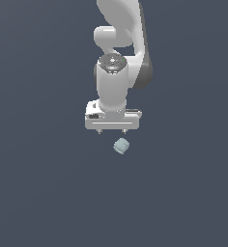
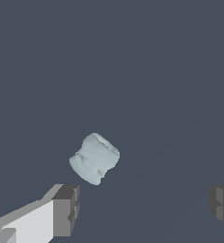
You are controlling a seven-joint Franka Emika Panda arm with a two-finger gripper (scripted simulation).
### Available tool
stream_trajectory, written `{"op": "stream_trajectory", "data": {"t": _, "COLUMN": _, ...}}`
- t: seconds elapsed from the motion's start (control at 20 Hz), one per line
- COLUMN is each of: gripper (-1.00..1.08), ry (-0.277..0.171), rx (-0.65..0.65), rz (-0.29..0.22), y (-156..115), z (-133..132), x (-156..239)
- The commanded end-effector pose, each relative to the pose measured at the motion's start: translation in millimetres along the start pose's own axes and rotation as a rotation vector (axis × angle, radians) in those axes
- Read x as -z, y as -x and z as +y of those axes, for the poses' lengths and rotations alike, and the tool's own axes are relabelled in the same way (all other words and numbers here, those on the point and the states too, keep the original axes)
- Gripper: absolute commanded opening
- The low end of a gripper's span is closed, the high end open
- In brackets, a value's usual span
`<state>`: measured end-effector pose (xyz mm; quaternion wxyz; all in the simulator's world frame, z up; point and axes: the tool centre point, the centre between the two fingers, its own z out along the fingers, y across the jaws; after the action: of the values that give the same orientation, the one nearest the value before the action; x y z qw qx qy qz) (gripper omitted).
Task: Pick up the object and move it to a goal position.
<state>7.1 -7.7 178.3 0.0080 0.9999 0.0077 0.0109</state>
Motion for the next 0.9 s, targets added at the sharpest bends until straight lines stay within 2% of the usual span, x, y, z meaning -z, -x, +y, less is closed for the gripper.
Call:
{"op": "stream_trajectory", "data": {"t": 0.0, "gripper": 1.0, "ry": 0.0, "rx": 0.0, "rz": 0.0, "y": 0.0, "z": 0.0, "x": 0.0}}
{"op": "stream_trajectory", "data": {"t": 0.45, "gripper": 1.0, "ry": -0.02, "rx": -0.072, "rz": -0.02, "y": 6.1, "z": 9.4, "x": -6.3}}
{"op": "stream_trajectory", "data": {"t": 0.85, "gripper": 1.0, "ry": -0.02, "rx": -0.086, "rz": -0.021, "y": 6.2, "z": 8.3, "x": -8.1}}
